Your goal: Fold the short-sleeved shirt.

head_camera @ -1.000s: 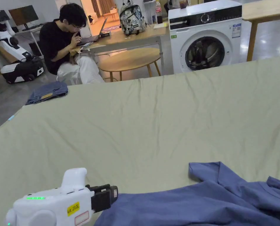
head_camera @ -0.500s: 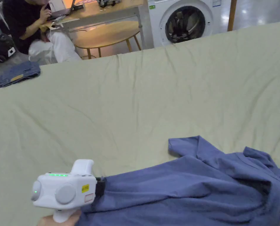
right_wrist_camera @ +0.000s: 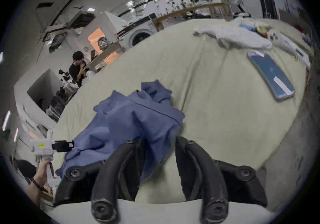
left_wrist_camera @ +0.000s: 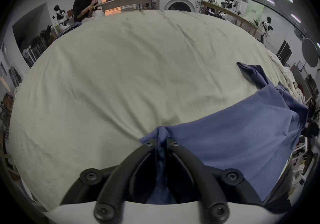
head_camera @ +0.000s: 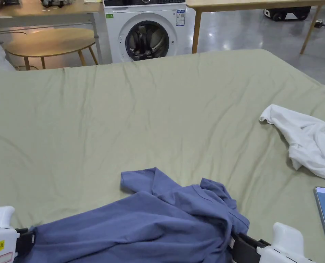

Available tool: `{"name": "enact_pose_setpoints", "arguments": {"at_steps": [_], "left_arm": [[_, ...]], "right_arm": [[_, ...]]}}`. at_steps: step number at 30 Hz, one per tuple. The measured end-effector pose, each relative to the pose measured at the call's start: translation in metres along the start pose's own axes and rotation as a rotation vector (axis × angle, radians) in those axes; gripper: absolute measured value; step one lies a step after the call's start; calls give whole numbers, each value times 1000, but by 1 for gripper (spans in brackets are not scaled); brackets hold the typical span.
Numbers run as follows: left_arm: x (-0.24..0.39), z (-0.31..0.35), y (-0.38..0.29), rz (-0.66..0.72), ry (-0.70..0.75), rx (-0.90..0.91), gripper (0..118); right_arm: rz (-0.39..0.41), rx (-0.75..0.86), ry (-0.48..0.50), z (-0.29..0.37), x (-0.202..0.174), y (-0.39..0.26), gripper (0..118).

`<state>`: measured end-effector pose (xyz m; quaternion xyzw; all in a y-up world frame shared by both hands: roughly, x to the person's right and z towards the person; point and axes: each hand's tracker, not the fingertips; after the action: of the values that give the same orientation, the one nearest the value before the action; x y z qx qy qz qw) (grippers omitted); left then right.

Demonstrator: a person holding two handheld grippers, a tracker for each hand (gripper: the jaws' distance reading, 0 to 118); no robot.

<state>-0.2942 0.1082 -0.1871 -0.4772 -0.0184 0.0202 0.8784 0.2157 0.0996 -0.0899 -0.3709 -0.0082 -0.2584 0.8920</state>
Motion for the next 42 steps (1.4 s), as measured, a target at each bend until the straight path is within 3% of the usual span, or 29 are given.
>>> {"name": "enact_pose_setpoints", "arguments": {"at_steps": [1,2,3,4,9,12,17,24,37,42], "left_arm": [[0,1,-1,3,-2,4,3],[1,2,-1,9,-6,10,3],[0,3,-2,25,-13,14,3],[-1,4,-3,38,-18,17,3],[-12,29,-5,108,-85,123,3],[-18,85,5,181,-161,313,3],[-22,174,46,107,-152,539,3],[-39,250,104,109,-117,773,3],[-73,275,241,162,-82,866,2],[-85,267,281,197,-120,850,2]], "right_arm": [[-24,-25,-5,-4,3,0,39],[-68,-44,51,-10,9,1,32],[-99,-43,102,-13,13,0,12],[-129,-52,113,-13,16,0,5],[-105,-13,128,10,13,7,4],[-33,54,173,36,2,20,4],[106,157,207,71,-34,59,4],[217,317,284,100,-88,147,4],[412,509,293,91,-236,330,4],[449,522,294,77,-274,371,4]]}}
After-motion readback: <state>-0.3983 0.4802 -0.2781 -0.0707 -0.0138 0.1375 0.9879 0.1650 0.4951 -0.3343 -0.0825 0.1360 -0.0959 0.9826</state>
